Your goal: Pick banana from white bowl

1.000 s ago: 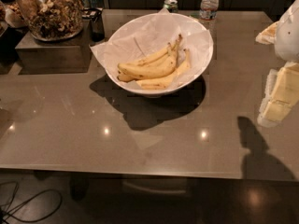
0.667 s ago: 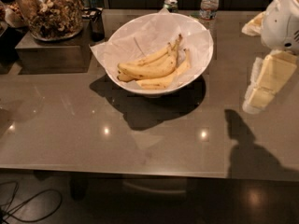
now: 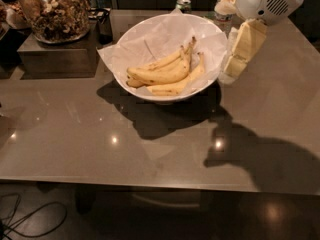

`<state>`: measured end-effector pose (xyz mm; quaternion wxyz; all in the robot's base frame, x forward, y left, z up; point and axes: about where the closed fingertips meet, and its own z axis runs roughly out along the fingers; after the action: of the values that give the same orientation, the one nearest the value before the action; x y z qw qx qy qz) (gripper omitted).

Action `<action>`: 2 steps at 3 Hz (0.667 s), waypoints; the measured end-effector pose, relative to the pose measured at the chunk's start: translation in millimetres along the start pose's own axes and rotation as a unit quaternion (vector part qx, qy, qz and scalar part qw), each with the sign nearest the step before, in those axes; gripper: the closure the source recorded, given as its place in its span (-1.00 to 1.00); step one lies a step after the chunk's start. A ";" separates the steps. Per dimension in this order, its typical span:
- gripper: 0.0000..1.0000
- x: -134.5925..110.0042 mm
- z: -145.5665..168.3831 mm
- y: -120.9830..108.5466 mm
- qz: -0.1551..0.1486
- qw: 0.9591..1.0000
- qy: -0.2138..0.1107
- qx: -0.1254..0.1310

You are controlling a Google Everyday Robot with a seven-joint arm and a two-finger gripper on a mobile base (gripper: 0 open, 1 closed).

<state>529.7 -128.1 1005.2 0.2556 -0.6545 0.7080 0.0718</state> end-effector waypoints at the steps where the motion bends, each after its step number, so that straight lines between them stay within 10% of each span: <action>1: -1.00 -27.4 23.6 -20.5 -0.023 0.999 -0.016 -0.032; 2: -1.00 -32.6 24.4 -24.3 -0.025 0.999 -0.021 -0.027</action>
Offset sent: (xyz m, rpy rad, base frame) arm 0.0237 0.0285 -0.0027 0.0178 0.0301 0.0676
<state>560.0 -91.7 1004.7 0.2543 -0.6772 0.6835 0.0977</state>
